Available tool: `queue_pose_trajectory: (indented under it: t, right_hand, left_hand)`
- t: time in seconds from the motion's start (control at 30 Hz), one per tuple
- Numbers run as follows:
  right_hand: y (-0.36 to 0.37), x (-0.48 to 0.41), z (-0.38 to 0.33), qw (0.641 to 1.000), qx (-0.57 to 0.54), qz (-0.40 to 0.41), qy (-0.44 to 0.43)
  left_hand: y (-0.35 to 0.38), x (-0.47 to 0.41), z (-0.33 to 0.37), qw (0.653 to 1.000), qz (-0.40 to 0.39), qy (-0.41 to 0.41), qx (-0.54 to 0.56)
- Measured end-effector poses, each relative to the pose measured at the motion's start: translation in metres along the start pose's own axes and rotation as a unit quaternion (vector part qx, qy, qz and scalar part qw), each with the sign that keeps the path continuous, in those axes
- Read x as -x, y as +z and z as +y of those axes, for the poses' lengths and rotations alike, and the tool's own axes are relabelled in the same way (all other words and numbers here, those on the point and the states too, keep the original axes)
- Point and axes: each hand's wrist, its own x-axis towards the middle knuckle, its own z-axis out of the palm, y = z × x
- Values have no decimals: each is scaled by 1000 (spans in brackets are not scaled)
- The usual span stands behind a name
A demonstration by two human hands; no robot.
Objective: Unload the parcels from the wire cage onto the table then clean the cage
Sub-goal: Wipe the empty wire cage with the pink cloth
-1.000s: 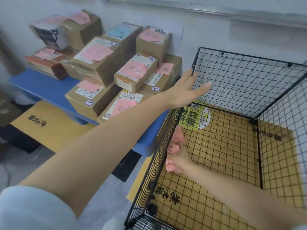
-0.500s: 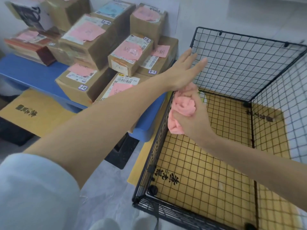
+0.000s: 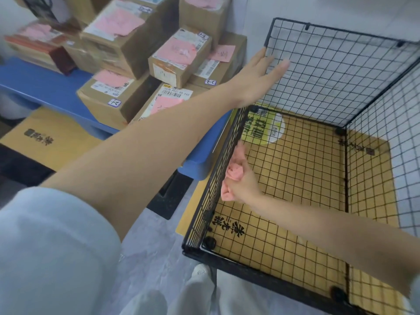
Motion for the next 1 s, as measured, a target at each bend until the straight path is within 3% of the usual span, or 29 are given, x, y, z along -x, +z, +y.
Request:
queue_pose_trajectory:
  t: [0.1,0.23,0.37,0.47,0.57,0.67,0.77,0.87,1.0]
  right_hand:
    - [10,1,9,994,0,-18,109]
    - [-7,13,-27,972,-154,-61,164]
    - [-29,35,-57,994,-100,-38,-2]
    - [-44,56,-82,983,-74,-35,-163]
    - [-49,75,-97,958,-177,-88,-206]
    - [-37,81,-88,967,-128,-57,-212]
    - [-23,78,-59,985,-86,-25,-147]
    - [-7,65,-25,996,-70,-57,-26]
    - [10,39,8,996,-5,-63,64]
  left_hand:
    - [0,-1,-2,1000,-1,2,1]
    - [-1,-3,-2,1000,-4,5,-10]
    - [0,-2,-3,1000,-2,8,-10]
    - [0,0,-2,1000,-1,7,5]
    - [-1,1,-1,1000,1,8,13]
    - [0,1,0,1000,9,10,-9]
    - [0,-4,-2,998,14,20,-64]
    - [0,-7,-5,995,17,28,-91]
    - [2,-8,-7,996,19,33,-80]
